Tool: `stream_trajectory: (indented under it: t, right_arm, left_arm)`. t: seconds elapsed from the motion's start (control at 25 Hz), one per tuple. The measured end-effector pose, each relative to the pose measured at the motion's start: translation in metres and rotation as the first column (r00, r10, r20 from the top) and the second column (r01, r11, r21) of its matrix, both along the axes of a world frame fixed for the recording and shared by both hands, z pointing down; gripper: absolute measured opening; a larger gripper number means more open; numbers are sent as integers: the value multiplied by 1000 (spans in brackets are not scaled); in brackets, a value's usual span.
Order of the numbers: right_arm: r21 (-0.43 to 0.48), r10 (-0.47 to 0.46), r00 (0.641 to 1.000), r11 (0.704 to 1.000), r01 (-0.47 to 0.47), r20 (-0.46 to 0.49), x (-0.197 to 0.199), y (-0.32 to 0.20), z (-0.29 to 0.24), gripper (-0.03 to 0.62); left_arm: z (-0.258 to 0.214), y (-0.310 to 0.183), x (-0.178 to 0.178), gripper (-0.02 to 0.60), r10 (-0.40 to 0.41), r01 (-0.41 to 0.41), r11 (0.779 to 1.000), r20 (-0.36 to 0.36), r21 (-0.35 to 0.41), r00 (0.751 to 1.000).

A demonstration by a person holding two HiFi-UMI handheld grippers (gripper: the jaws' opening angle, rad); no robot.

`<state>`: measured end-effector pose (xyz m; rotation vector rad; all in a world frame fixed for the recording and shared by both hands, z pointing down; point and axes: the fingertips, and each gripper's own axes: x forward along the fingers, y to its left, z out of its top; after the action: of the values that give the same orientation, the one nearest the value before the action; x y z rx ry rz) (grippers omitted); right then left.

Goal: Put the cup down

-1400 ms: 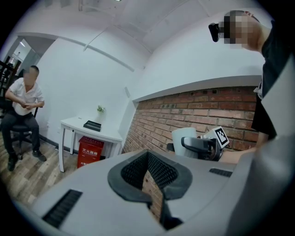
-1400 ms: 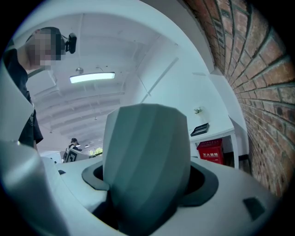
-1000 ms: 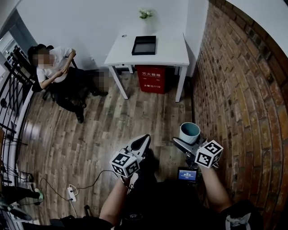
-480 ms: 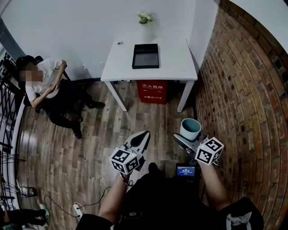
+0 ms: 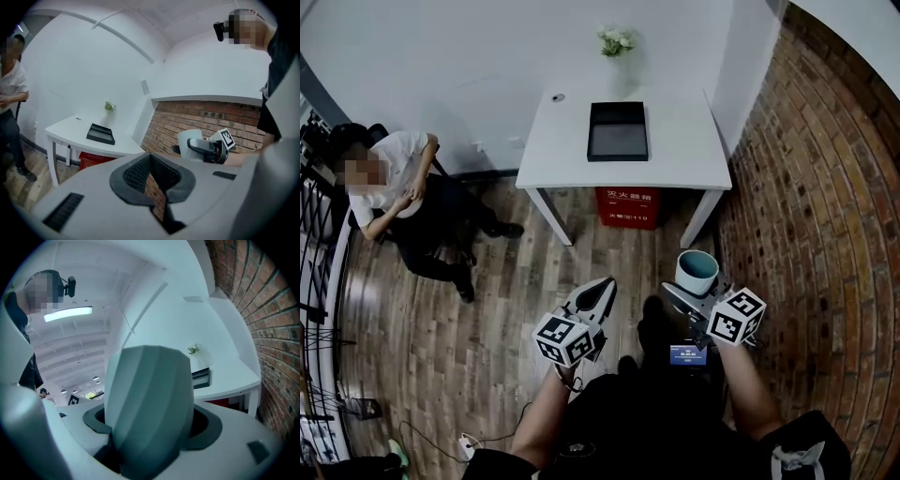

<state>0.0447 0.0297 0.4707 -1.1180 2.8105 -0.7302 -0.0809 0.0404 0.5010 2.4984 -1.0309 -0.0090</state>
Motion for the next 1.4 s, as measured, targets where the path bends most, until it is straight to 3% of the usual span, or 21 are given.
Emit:
stream_trajectory:
  t: [0.28,0.52,0.92,1.4]
  right_arm:
    - [-14,-60,998,998,60,21,-11,-81,17,394]
    - [-18,-103,994,994,104,40,-13,-184,17,394]
    - [-19,-150,987,988,151,61,15,-342,8,394]
    - [-45,-173,981,983,178,83,-3,-397,16,394]
  left_arm:
    - [16,-73,-7,8,-50,50,999,20,-14,999]
    - [15,-170,2,8,-83,84,996,30,-26,996]
    - [-5,-318,32,8,-120,120,993,55,-5,991]
    - [2,-374,18,8,-120,123,992,72,-37,990]
